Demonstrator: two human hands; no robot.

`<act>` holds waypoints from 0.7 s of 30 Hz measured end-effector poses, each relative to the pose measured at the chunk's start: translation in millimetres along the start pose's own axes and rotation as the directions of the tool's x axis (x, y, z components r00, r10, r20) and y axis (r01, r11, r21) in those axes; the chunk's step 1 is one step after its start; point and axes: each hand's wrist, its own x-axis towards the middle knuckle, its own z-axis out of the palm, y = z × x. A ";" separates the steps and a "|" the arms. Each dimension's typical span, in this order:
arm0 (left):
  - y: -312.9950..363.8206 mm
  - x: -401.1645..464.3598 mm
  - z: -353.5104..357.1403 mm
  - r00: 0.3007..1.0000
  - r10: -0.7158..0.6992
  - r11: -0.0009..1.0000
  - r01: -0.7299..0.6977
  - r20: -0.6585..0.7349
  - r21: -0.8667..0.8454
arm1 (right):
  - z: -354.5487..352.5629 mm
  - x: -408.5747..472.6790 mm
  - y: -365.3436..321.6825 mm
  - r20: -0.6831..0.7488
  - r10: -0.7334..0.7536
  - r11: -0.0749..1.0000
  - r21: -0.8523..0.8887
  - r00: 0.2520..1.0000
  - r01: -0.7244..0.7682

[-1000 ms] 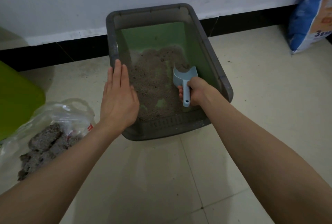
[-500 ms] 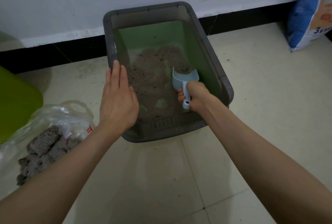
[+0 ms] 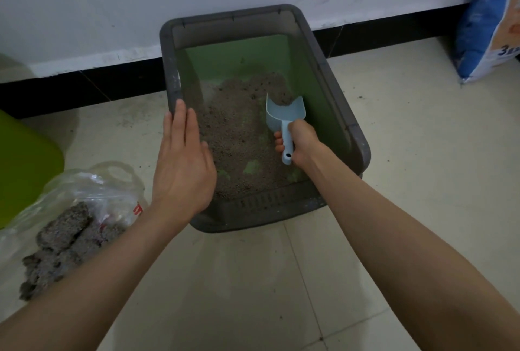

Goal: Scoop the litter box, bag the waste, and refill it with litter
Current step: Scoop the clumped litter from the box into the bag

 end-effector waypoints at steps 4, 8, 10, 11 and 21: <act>-0.6 -0.9 0.0 1.000 -0.008 1.000 0.008 -0.003 -0.008 | 4.9 14.7 -3.3 0.026 -0.045 0.999 -0.002 0.999 0.045; -0.4 0.1 0.3 1.000 -0.008 1.000 0.009 0.006 -0.014 | 11.5 31.0 -14.0 0.036 -0.047 0.995 -0.088 0.998 0.050; -0.2 0.9 0.3 1.000 -0.024 0.999 0.025 0.017 -0.020 | 16.8 37.6 -20.5 0.045 -0.037 0.990 -0.131 0.998 0.042; -0.1 1.1 0.4 0.999 -0.035 0.999 0.035 0.021 -0.020 | 19.5 40.4 -23.1 0.049 -0.034 0.989 -0.143 0.998 0.040; 0.3 7.7 0.8 0.998 -0.057 0.998 0.057 0.010 -0.008 | 21.4 55.5 -12.2 0.101 -0.037 0.997 -0.063 0.994 0.043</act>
